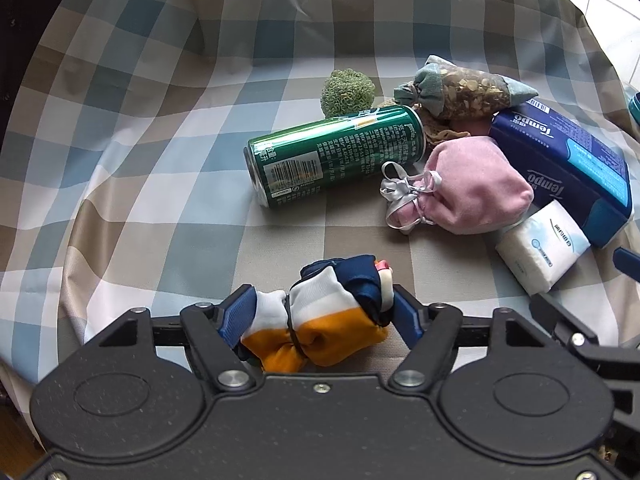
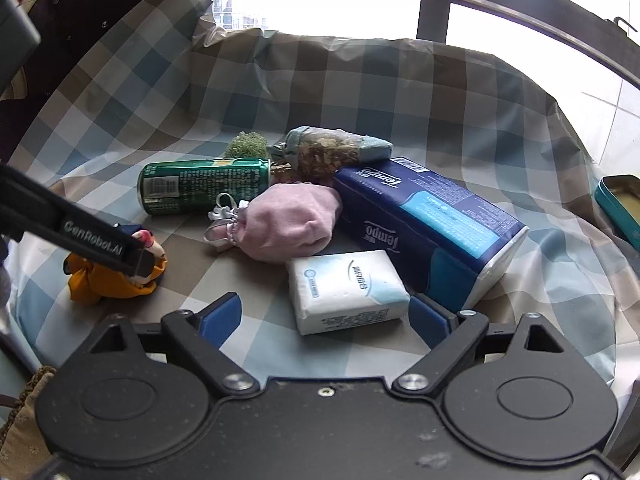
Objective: Organize soft objects
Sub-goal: 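Grasp the orange-white scrunchie with the left gripper and lift it, then carry the scrunchie toward the basket while the right gripper grasps the white tissue pack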
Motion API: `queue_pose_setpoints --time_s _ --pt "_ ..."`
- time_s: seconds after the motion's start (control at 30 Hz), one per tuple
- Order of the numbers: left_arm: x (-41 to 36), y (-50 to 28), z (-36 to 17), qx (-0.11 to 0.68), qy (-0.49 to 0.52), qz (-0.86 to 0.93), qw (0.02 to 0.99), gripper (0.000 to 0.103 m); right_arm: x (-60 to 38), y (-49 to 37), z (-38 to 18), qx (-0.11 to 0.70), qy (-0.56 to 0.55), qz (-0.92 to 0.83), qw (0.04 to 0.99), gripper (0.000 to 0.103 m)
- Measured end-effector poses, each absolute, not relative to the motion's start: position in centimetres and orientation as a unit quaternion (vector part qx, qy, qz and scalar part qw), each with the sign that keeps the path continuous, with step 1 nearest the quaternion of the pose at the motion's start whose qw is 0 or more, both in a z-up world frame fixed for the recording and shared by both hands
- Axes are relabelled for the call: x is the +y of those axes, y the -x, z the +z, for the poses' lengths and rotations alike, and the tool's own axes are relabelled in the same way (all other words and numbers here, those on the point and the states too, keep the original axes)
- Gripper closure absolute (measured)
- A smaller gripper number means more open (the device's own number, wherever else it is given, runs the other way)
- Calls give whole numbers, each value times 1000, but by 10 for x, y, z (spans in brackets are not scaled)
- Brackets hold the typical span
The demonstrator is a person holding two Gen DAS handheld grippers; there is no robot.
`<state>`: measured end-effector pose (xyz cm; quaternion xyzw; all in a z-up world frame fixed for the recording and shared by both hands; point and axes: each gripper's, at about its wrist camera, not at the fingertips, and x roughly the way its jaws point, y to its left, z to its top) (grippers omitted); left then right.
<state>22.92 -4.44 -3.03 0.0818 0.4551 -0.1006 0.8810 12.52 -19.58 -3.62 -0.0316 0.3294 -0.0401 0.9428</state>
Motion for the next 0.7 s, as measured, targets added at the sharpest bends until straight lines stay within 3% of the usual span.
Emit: queue_pose_setpoints --time_s 0.2,0.7 --pt "-42 -227 -37 448 -78 -87 886 22 -206 -149 -50 349 48 -36 935 3" --pt "-38 -239 -56 456 -54 -69 886 14 -211 -177 -72 376 30 -21 926 3"
